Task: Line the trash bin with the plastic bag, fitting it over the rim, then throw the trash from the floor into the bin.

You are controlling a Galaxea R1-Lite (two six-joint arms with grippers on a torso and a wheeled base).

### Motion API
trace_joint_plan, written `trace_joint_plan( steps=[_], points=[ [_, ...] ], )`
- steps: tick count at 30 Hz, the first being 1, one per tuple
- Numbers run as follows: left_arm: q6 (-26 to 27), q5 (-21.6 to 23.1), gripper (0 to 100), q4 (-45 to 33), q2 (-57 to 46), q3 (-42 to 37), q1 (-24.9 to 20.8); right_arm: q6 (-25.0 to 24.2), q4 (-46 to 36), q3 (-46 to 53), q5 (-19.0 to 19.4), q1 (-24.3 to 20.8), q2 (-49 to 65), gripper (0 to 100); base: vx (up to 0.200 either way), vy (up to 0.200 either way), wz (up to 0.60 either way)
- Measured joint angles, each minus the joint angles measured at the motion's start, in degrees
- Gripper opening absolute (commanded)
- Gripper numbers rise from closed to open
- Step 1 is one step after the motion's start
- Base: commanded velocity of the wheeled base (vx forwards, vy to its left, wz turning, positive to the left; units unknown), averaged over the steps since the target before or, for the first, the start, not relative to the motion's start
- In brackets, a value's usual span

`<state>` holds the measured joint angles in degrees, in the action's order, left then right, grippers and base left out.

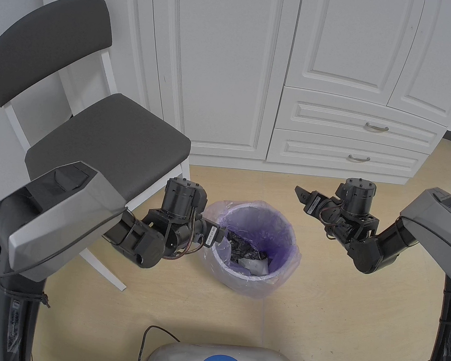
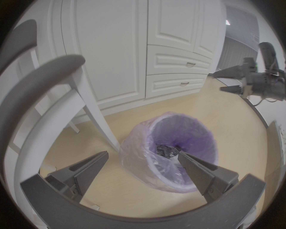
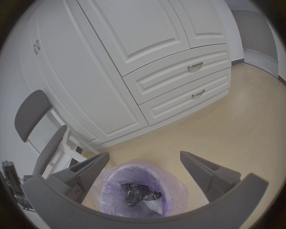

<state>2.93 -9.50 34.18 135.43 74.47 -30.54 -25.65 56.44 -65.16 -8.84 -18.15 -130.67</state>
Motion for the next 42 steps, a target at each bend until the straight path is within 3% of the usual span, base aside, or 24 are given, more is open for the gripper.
trace_joint_plan(
  steps=[7, 19, 24, 29, 42],
  points=[
    [-2.02, 0.2, 100, -10.2, 8.35, 13.4, 3.36, 1.21, -1.95, 0.67, 0.02, 1.21, 2.41, 100, 0.0, 0.0, 0.0],
    [-2.55, 0.61, 100, -20.02, 19.98, 31.73, 7.78, 1.68, -2.17, 0.67, 0.06, 2.01, 2.47, 100, 0.0, 0.0, 0.0],
    [-2.61, 4.6, 100, -23.6, 24.49, 37.11, 9.09, 1.71, -1.97, 0.33, 0.06, 2.22, 1.62, 100, 0.0, 0.0, 0.0],
    [-2.5, 12.5, 100, -25.62, 27.45, 39.3, 10.34, 1.76, -1.82, 0.04, 0.3, 2.28, 0.49, 100, 0.0, 0.0, 0.0],
    [-3.02, 11.61, 100, -27.65, 26.95, 39.03, 13.35, 2.52, -1.79, -0.05, 0.68, 2.61, -1.55, 100, 0.0, 0.0, 0.0]
  ],
)
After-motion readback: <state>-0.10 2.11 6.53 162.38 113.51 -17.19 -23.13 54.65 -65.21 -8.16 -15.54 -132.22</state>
